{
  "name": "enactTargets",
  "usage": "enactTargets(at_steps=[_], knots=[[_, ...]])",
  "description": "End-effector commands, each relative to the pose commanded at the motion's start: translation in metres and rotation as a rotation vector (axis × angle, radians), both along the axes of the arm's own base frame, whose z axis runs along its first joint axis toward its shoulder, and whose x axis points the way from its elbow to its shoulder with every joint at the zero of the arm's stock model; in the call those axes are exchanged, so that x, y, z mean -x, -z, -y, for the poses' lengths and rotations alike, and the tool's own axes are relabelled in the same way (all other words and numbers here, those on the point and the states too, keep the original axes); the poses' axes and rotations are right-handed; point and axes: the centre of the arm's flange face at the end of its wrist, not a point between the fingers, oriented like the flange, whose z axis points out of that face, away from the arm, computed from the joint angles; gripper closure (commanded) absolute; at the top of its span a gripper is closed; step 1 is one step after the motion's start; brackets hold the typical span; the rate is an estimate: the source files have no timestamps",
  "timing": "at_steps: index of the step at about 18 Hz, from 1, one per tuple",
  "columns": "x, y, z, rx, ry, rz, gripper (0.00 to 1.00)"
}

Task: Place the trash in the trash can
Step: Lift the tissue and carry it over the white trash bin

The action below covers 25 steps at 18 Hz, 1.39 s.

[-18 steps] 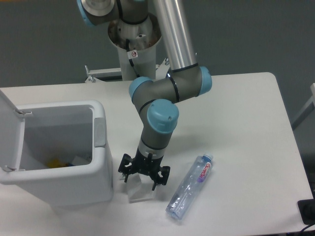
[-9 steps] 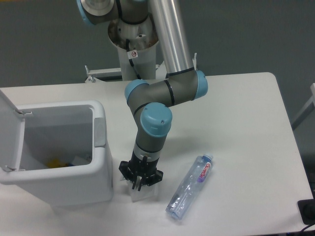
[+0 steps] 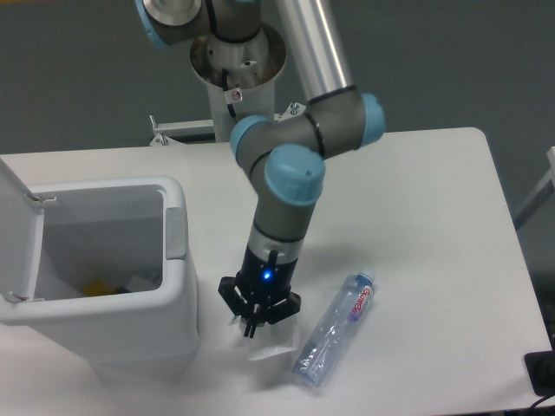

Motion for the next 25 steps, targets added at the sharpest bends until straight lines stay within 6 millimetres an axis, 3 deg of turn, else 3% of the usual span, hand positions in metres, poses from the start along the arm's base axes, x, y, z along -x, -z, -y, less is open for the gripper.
enactTargets(at_steps=[2,4,6,8,10,15,19,20,21,22,23,25], knots=[[0.022,-0.049,0.001,-0.106,-0.054,0.031,1.00],[0.040,-0.083,0.006,-0.169,-0.102,0.046,1.00],[0.033,-0.107,0.012,-0.198,-0.138,0.065,1.00],[0.009,-0.143,0.022,-0.235,-0.174,0.087,1.00],[-0.040,-0.174,0.022,-0.260,-0.156,0.096,1.00],[-0.140,-0.179,0.033,-0.246,-0.050,0.106,1.00],[-0.187,-0.170,0.034,-0.228,0.009,0.125,1.00],[-0.196,-0.169,0.031,-0.224,0.026,0.126,0.96],[-0.204,-0.169,0.028,-0.224,0.044,0.124,0.67],[-0.207,-0.171,0.026,-0.229,0.080,0.088,0.27],[-0.208,-0.172,0.026,-0.230,0.109,0.055,0.14],[-0.207,-0.175,0.026,-0.234,0.113,0.044,0.05]])
